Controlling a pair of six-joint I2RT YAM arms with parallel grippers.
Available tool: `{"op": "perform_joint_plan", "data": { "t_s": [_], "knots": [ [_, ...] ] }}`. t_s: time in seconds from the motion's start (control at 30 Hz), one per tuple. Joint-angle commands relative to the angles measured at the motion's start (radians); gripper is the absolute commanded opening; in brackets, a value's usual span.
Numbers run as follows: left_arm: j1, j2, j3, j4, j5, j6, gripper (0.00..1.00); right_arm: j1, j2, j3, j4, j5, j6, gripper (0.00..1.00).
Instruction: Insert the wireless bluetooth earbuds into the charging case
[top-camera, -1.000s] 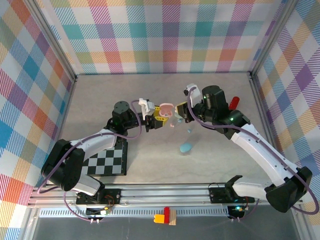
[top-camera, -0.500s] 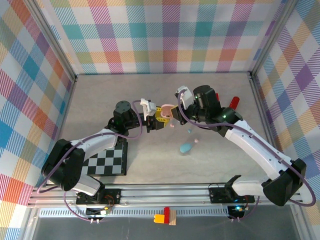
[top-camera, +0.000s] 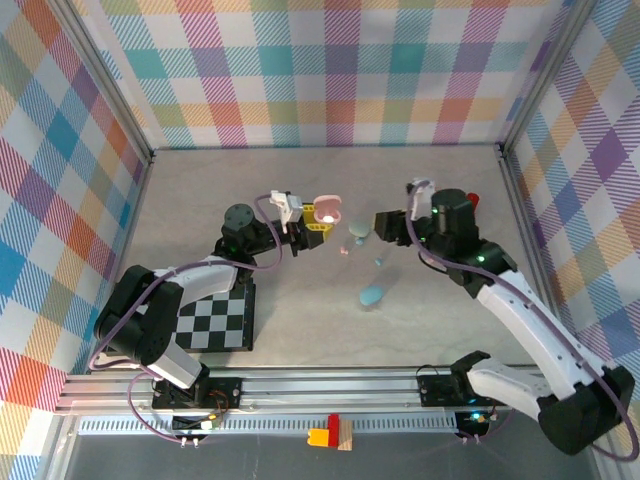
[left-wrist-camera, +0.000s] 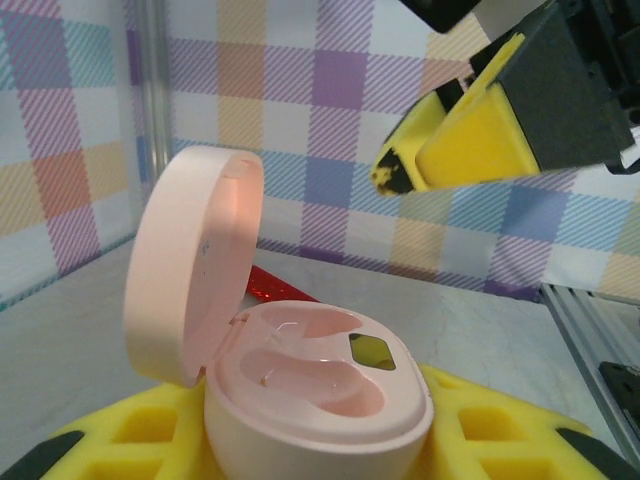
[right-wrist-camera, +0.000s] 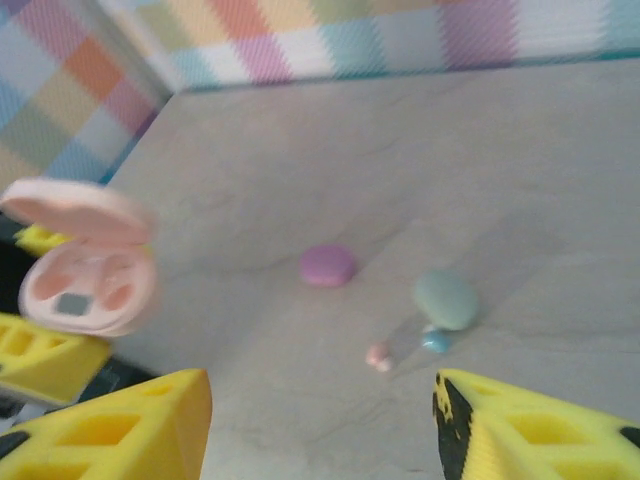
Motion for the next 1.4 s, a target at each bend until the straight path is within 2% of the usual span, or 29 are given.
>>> {"op": "perform_joint_plan", "data": {
  "t_s": [0.0,0.1,0.17,0.27,0.57,0.87,1.23,1.37],
  "knots": [
    [0.017,-0.001,-0.024,0.091,-0.001,-0.018,0.39,-0.076,-0.037,-0.030,-0.014,0.109,0.144,0.61],
    [0.025,-0.004,-0.034,0.119,0.000,-0.030,0.39,-0.174,0.008,-0.031,-0.130,0.127,0.184,0.63],
    [0.028,-0.007,-0.037,0.128,0.003,-0.037,0.39,-0.230,0.094,-0.021,-0.201,0.097,0.171,0.65],
    [0.030,-0.017,-0.044,0.128,0.007,-0.037,0.39,-0.263,0.245,-0.002,-0.284,0.120,0.153,0.67],
    [0.032,-0.049,-0.068,0.116,0.016,-0.037,0.39,-0.323,0.531,-0.013,-0.210,0.103,0.145,0.63],
    [0.032,-0.058,-0.063,0.111,0.020,-0.041,0.39,-0.376,0.669,0.019,-0.192,0.090,0.153,0.60],
    [0.032,-0.049,-0.055,0.103,0.025,-0.039,0.39,-0.379,0.750,0.089,-0.195,0.107,0.135,0.37],
    [0.034,-0.049,-0.055,0.105,0.024,-0.040,0.39,-0.379,0.765,0.107,-0.218,0.100,0.133,0.32]
  ]
}}
